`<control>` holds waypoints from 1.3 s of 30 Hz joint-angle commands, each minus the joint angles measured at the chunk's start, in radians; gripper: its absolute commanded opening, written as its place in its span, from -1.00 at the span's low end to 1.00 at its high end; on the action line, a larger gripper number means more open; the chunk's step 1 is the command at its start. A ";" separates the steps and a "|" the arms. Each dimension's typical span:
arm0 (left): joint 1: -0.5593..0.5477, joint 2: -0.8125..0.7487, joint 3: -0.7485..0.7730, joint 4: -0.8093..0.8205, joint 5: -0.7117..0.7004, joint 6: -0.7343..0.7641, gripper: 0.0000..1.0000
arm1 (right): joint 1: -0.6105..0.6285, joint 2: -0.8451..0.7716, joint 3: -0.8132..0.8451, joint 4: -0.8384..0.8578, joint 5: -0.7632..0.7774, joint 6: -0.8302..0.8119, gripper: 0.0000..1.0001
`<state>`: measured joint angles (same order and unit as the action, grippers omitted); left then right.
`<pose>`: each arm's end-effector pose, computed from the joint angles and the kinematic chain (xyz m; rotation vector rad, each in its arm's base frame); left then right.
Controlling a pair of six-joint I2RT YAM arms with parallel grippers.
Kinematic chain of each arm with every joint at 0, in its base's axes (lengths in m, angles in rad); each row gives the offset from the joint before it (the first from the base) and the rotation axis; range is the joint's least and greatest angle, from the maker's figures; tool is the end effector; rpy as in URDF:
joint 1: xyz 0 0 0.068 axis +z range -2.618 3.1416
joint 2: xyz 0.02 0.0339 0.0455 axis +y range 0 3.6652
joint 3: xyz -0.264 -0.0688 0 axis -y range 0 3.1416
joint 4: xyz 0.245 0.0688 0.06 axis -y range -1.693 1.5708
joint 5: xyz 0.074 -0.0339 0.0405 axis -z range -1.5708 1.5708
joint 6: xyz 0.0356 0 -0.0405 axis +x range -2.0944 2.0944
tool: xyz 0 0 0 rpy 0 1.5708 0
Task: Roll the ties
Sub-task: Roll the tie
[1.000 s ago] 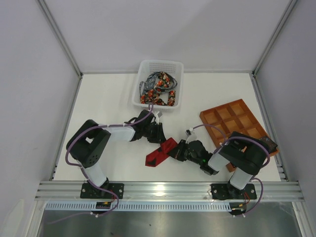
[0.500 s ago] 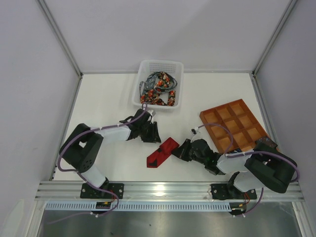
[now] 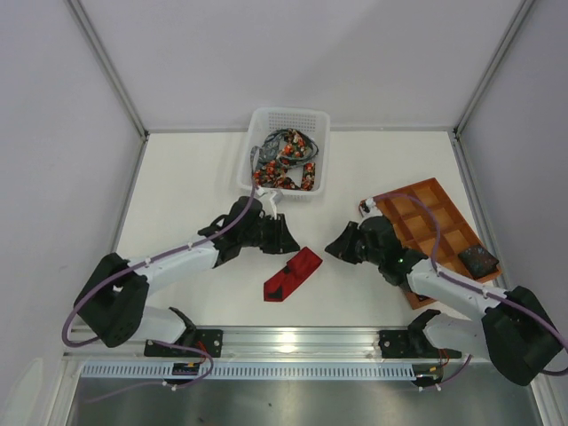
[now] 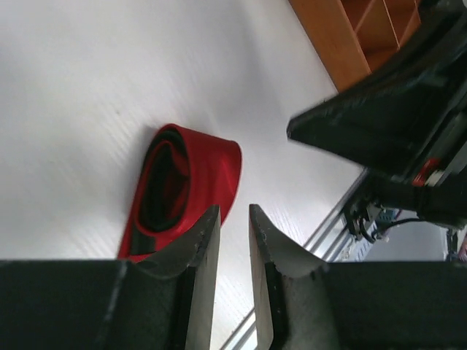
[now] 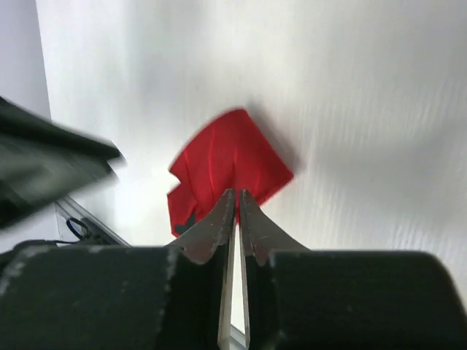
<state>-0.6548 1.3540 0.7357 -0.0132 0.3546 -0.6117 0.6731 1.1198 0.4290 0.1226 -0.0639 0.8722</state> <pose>0.2180 -0.1829 0.2148 0.2666 2.3650 -1.0542 0.1740 0.1416 0.1823 0.1884 2.2914 0.9319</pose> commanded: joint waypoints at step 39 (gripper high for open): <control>-0.089 0.145 -0.220 0.292 0.055 -0.091 -0.45 | -0.172 0.689 0.458 -0.198 -0.864 -0.722 0.53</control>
<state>-0.7376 1.4921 0.5320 0.2253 0.4042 -0.6899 0.4778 1.7847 0.8639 -0.0864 -0.9081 0.1776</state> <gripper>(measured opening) 0.276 0.770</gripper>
